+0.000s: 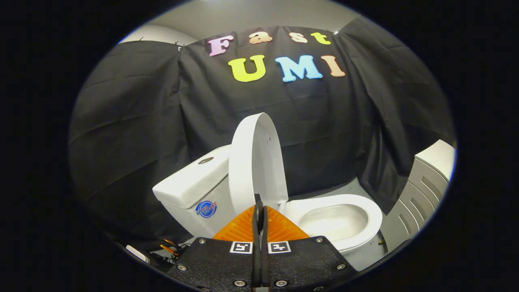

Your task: Open the toilet lid.

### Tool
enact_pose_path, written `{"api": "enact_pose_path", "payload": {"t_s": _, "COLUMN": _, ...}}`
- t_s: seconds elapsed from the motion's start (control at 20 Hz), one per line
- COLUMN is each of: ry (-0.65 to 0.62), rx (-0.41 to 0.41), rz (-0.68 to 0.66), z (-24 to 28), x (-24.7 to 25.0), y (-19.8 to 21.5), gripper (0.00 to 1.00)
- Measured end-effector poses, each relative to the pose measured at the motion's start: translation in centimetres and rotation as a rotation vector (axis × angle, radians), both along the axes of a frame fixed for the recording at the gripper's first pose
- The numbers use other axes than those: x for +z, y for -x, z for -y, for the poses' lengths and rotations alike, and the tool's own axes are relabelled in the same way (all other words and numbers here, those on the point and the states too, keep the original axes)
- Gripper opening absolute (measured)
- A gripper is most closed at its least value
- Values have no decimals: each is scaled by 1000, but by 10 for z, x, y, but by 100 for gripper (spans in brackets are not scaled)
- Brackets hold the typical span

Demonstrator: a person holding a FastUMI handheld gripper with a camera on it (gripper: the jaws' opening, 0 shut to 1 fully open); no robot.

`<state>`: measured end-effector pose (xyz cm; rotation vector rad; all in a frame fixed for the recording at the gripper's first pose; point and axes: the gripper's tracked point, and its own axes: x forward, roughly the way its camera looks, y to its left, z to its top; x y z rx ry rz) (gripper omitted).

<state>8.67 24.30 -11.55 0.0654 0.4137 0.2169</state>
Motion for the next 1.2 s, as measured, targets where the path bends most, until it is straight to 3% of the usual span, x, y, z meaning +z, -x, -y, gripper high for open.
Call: {"api": "enact_pose_path", "payload": {"t_s": 1.2, "ry": 60, "rx": 147, "rz": 17, "z": -65, "x": -11, "y": -1, "gripper": 0}}
